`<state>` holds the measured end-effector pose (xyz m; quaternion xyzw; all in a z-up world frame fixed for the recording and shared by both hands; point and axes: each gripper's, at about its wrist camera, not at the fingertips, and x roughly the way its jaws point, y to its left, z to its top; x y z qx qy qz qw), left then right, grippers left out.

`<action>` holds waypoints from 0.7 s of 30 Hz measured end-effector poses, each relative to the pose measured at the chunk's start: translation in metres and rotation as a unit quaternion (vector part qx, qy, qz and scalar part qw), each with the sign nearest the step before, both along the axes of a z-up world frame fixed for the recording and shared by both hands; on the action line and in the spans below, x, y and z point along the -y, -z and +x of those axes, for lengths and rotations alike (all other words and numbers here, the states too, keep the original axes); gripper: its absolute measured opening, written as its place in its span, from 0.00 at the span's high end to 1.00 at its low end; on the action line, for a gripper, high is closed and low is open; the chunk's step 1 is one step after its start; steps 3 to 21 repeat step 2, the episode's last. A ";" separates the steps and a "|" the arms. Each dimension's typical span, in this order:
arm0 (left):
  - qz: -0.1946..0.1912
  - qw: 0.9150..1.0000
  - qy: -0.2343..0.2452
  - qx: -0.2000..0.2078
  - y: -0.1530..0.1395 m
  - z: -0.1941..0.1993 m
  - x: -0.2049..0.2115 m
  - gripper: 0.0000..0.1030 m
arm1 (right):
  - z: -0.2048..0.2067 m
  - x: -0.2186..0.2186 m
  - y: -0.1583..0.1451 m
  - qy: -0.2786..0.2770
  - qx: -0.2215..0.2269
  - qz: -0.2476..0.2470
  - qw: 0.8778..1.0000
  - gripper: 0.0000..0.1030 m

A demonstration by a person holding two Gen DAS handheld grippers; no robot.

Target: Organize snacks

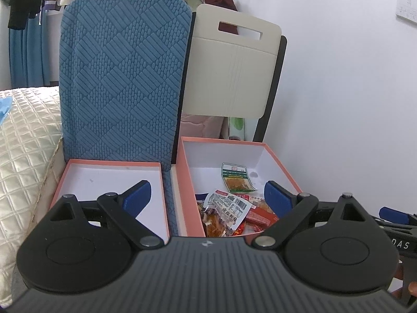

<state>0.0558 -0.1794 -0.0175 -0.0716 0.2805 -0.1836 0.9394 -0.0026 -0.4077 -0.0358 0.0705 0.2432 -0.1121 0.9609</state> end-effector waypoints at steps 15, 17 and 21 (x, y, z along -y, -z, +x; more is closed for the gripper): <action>-0.001 1.000 -0.001 -0.002 0.000 0.000 -0.001 0.07 | 0.000 -0.001 0.000 0.000 0.000 -0.001 1.000 0.00; -0.001 1.000 -0.001 -0.002 0.000 0.000 -0.001 0.07 | 0.000 -0.001 0.000 0.000 0.000 -0.001 1.000 0.00; -0.001 1.000 -0.001 -0.002 0.000 0.000 -0.001 0.07 | 0.000 -0.001 0.000 0.000 0.000 -0.001 1.000 0.00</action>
